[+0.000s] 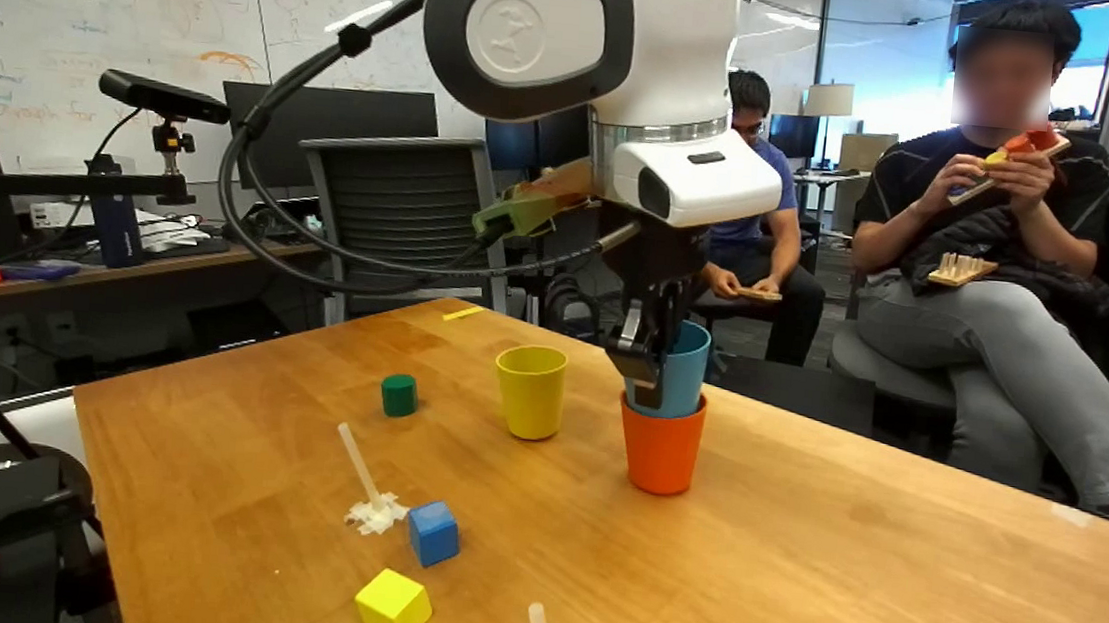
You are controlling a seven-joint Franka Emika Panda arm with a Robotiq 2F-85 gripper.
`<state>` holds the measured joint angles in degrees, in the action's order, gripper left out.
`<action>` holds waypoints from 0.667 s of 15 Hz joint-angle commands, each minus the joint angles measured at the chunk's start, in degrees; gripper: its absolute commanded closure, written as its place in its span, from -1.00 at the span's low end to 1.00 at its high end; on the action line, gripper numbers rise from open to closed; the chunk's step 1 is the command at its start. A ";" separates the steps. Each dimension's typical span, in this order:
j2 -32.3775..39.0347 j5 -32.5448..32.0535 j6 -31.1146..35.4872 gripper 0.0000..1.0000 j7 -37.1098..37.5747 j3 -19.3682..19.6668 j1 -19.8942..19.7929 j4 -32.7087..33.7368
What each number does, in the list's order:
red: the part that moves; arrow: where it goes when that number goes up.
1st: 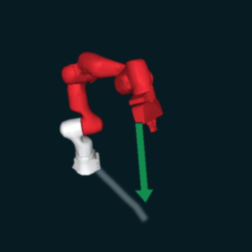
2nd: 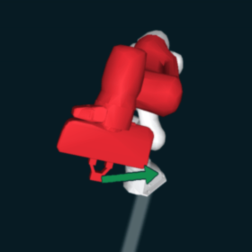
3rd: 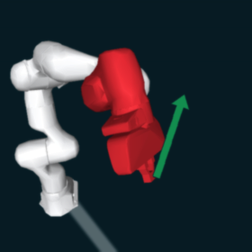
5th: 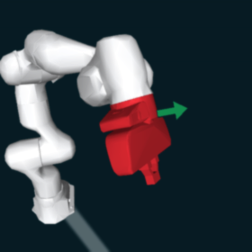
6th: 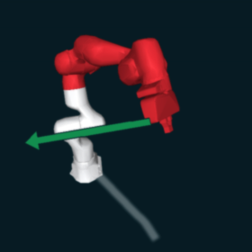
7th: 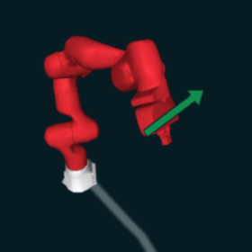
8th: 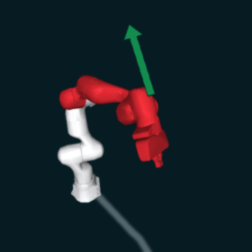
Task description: Stack the three cups
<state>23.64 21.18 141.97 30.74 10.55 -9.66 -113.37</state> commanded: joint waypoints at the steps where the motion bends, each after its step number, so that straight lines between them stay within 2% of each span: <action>1: 0.14 0.08 -1.11 0.31 0.97 0.23 0.28 0.75; 8: -2.20 0.73 -1.49 -0.77 -0.20 -0.15 -0.05 -0.17; 10: -2.79 0.55 -1.06 -1.00 -0.36 -0.09 0.03 -0.61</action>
<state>23.10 21.18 141.96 30.71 10.54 -9.66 -113.36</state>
